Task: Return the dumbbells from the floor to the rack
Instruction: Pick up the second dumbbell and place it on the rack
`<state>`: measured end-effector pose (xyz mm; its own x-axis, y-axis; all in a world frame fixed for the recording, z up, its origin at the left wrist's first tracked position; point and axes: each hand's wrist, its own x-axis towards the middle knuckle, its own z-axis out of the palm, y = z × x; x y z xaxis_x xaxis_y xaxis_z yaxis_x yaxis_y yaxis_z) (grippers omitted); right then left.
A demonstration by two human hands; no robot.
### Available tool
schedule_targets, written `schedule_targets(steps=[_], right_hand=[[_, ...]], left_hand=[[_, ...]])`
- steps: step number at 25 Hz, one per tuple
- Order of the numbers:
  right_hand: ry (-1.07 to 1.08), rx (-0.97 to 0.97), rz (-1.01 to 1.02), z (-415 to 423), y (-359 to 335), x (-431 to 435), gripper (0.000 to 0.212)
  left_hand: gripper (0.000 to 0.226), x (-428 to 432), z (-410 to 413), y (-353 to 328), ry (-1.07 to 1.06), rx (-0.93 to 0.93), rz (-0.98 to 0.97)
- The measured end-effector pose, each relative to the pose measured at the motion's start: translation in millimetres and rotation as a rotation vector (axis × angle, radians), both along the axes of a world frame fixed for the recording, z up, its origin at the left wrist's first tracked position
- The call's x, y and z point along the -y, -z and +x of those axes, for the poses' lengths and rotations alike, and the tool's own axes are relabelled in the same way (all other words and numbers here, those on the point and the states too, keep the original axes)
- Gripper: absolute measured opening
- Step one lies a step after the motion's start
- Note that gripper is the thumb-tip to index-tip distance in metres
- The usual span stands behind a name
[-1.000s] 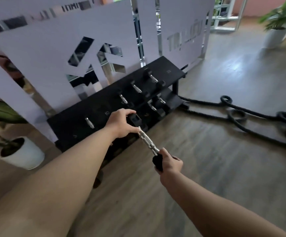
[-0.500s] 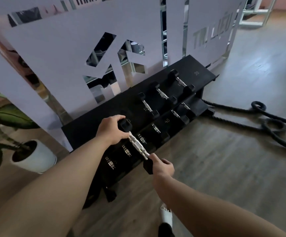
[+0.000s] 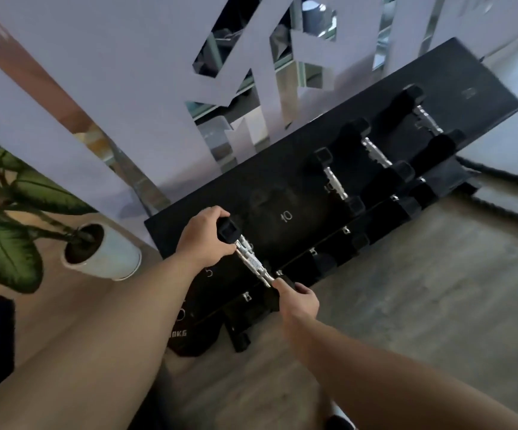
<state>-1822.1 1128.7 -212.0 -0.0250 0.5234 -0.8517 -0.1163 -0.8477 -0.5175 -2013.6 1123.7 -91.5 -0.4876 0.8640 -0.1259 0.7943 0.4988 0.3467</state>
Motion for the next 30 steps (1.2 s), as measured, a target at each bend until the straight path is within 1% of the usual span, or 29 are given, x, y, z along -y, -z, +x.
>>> schedule_targets(steps=[2, 8, 15, 19, 21, 22, 24, 26, 28, 30], right_hand=[[-0.061, 0.017, -0.028, -29, 8, 3, 0.066], [-0.131, 0.090, -0.089, -117, 56, 10, 0.071], [-0.101, 0.195, -0.140, -197, 102, 18, 0.072], [-0.087, 0.265, -0.157, -227, 118, 30, 0.073], [-0.135, 0.329, -0.157, -234, 125, 32, 0.073], [-0.176, 0.363, -0.154, -235, 128, 32, 0.070], [-0.275, 0.403, -0.141, -235, 132, 32, 0.062], [-0.338, 0.390, -0.108, -238, 137, 32, 0.061], [-0.388, 0.378, -0.079, -244, 137, 30, 0.064], [-0.421, 0.358, -0.093, -247, 133, 27, 0.066]], left_hand=[[0.067, 3, -30, 13, -0.003, 0.006, -0.044], [0.067, 8, -122, 70, 0.033, 0.000, -0.127], [0.070, -4, -209, 130, 0.099, 0.049, -0.236], [0.070, -10, -235, 153, 0.177, 0.077, -0.285], [0.068, -13, -242, 166, 0.203, 0.096, -0.298], [0.064, -13, -245, 171, 0.213, 0.106, -0.302], [0.045, -11, -248, 179, 0.231, 0.109, -0.319], [0.036, -6, -251, 183, 0.271, 0.093, -0.352], [0.037, -2, -254, 184, 0.294, 0.112, -0.369], [0.038, -1, -255, 182, 0.315, 0.138, -0.388]])
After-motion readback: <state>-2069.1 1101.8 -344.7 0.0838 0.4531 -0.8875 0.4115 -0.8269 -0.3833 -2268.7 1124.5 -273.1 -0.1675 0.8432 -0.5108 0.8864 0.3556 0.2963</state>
